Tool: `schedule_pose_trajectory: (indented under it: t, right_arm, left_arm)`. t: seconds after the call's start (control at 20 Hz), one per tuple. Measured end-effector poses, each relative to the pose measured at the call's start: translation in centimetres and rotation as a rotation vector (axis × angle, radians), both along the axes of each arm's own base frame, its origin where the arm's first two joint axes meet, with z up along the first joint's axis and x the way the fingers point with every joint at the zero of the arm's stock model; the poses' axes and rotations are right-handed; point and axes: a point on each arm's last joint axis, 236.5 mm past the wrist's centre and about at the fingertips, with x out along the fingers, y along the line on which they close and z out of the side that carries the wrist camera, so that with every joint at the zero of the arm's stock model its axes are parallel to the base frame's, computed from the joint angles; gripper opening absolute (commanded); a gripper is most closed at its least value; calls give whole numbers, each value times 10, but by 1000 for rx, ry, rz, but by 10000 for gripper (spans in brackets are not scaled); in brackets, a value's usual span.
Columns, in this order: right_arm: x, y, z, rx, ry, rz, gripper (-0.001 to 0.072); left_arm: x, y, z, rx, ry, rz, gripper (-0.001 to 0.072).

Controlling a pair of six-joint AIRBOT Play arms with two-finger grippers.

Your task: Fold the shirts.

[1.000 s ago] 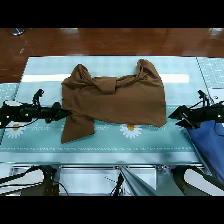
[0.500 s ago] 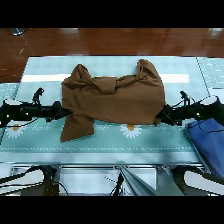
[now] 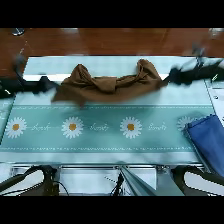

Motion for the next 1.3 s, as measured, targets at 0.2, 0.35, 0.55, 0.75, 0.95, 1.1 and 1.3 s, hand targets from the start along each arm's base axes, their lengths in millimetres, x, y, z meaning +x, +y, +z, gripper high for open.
schedule_pose_trajectory:
  t: [0.2, 0.35, 0.55, 0.75, 0.95, 1.1, 1.3]
  right_arm:
    - [-2, -13, 185, -152, -394, -2, 17]
    - [-61, -16, 279, -251, -620, -35, 18]
    - [-156, -20, 343, -365, -824, -96, 18]
    - [-236, -29, 365, -448, -924, -180, 18]
    - [-277, -32, 362, -472, -928, -217, 18]
    - [-281, -33, 348, -476, -880, -214, 18]
    - [-253, -36, 300, -446, -712, -189, 18]
  left_arm:
    - [6, 7, 196, 124, -416, 29, 16]
    - [-40, 15, 300, 301, -628, 84, 17]
    - [-129, 29, 376, 552, -794, 213, 17]
    - [-221, 23, 412, 673, -921, 298, 16]
    - [-271, 12, 420, 678, -997, 289, 16]
    - [-262, 18, 396, 684, -920, 261, 16]
    - [-207, 27, 331, 687, -718, 197, 17]
